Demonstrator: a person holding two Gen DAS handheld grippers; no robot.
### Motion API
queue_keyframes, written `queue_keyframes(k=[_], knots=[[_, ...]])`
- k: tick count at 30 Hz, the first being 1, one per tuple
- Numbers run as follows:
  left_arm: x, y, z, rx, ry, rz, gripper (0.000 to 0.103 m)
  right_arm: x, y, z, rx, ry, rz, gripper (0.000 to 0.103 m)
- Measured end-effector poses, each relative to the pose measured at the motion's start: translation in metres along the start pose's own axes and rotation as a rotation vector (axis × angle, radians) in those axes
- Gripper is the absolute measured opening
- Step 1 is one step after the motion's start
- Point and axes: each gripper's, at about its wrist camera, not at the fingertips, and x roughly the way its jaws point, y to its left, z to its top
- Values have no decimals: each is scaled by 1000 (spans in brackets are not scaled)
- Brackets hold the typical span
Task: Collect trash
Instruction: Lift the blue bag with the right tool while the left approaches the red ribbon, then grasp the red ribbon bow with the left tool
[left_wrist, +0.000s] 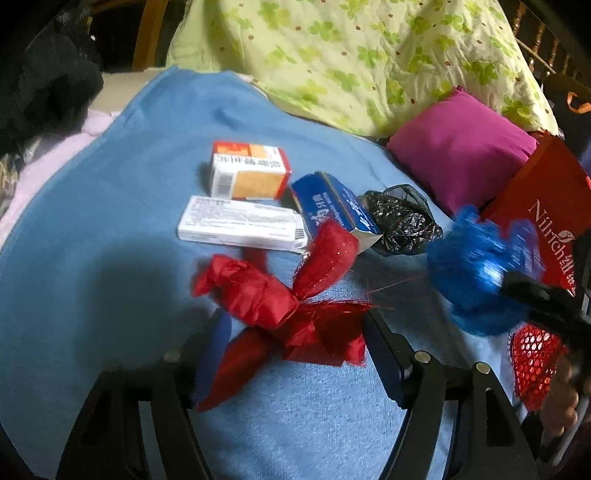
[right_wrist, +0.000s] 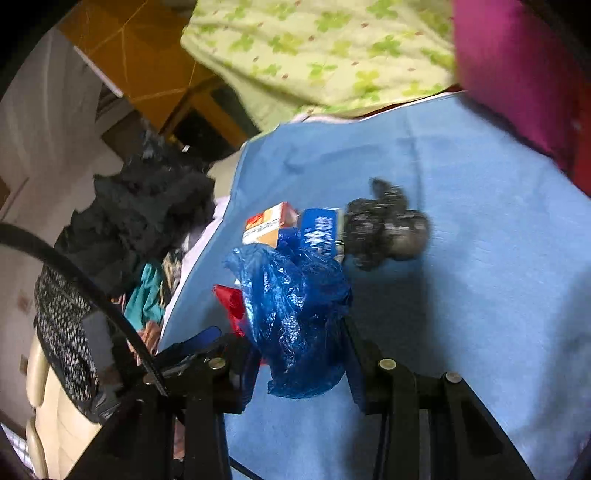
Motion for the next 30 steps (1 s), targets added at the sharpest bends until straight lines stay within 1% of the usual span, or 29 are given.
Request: queue_keyframes(k=[5,8,9,10,12,13,14,15,17,21,23,25,28,30], knots=[[19,4,2,-45,40,13,74,-33,-9,-18,46,-65,17,43],[24,9,2,-77,57,-17,74,-40,-7,-27,48,-82,21,43],[24,10,2,-78,59,-18,72,-39,-6,-29,48,-81,17,43],[24,11,1,-78,59,-19,67,-39,-6,-31,51,-78,12,43],[26,14,0,-83,74,-35,38,-35,-5,-34,52,-70,-2,43],[27,17,-1,-87,83,-44,33,-34,-4,-34,47,-67,-16,43],[27,18,-3,-88,85,-44,30,-32,-2,-35,39,-67,-29,43],[26,18,-4,-81,80,-35,24,-32,-2,-36,34,-68,-36,43],[22,17,-6,-67,71,-28,19,-30,1,-38,23,-71,-50,43],[1,8,-15,-9,21,-8,17,-32,2,-41,16,-84,-65,43],[-13,2,-23,13,-2,-7,17,-36,2,-43,18,-98,-52,43],[-30,-6,-33,39,-43,11,17,-42,4,-45,16,-125,-41,43],[-46,-19,-49,43,-58,27,17,-52,5,-50,18,-165,-18,43],[-57,-33,-55,89,-62,61,17,-60,7,-53,20,-187,-7,43]])
